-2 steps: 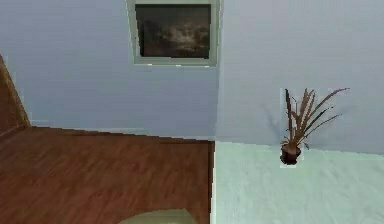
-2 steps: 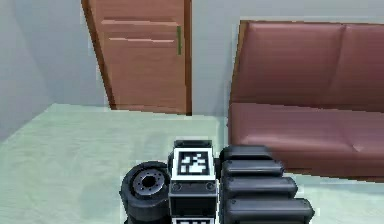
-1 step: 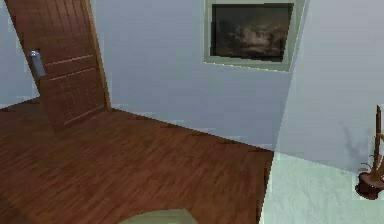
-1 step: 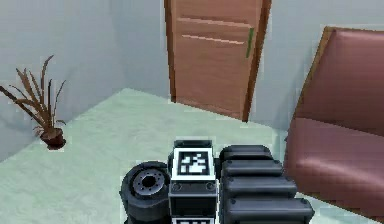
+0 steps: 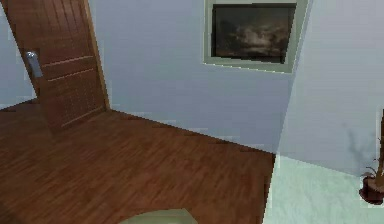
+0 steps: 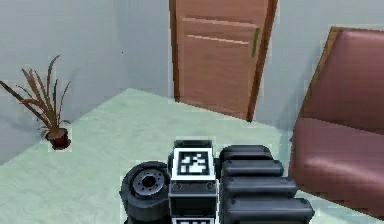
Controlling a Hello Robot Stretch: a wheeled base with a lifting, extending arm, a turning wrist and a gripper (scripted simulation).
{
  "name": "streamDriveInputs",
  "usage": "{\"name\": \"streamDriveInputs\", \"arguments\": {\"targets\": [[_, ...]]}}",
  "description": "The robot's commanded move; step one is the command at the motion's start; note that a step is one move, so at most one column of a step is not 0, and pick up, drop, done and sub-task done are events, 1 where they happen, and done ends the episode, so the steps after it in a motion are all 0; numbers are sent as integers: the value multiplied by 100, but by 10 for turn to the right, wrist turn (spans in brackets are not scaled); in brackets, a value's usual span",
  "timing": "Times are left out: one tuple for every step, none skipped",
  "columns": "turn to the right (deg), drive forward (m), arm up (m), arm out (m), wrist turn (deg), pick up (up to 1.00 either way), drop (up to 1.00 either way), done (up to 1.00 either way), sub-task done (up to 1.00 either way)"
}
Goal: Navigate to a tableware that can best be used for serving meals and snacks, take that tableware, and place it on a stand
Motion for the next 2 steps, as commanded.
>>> {"name": "streamDriveInputs", "arguments": {"targets": [[-210,0,0,0,0,0,0,0,0],[0,100,0,0,0,0,0,0,0]]}}
